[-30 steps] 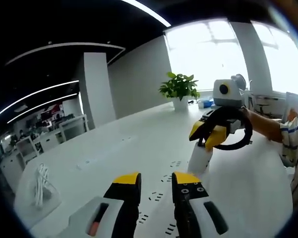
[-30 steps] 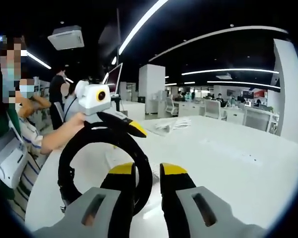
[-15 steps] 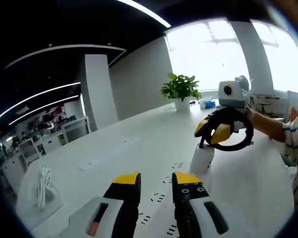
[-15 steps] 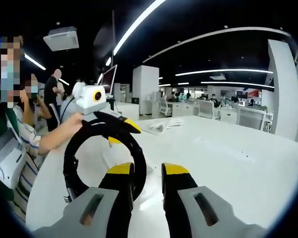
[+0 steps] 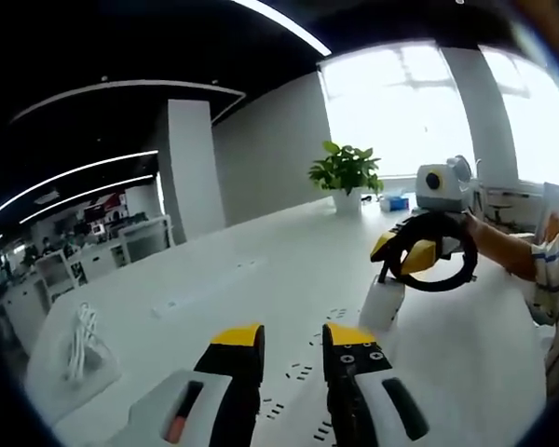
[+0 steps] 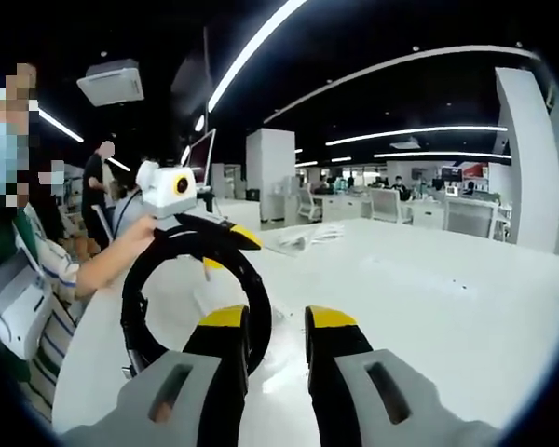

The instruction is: Straighten the power strip on the desk, plug the charger into it

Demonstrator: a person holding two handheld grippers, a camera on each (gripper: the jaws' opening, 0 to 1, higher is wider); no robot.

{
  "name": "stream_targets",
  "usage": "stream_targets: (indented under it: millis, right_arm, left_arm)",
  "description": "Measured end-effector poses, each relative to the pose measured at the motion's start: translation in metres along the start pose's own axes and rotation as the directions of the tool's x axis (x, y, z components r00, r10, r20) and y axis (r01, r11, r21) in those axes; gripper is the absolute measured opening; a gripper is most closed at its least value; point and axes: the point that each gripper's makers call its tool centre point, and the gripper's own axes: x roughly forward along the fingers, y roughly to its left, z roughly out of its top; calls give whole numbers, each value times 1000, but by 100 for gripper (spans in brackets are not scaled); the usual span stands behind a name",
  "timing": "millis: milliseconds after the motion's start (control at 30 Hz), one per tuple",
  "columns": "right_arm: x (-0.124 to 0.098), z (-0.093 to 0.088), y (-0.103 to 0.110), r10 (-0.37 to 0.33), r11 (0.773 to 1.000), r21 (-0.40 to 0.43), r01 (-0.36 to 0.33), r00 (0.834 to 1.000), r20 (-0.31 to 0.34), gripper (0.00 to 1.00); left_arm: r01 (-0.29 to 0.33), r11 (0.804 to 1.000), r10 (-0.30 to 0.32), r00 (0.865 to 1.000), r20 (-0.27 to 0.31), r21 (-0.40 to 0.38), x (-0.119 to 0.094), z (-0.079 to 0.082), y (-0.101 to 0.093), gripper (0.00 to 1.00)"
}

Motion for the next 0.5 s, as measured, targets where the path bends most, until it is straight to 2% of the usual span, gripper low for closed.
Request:
stream_targets:
  millis: [267,500]
  right_arm:
    - [-9,2,2,-4,1000,-1,4,1000,12,22]
    - [-20,-1,0,-9,1000,-6,9,1000,19,22]
  left_arm:
    - [-5,1000,4,1000,4,8,-8,0,-1,25]
    - [-6,1000,6,1000,7,-10,-19,-12,-2,24]
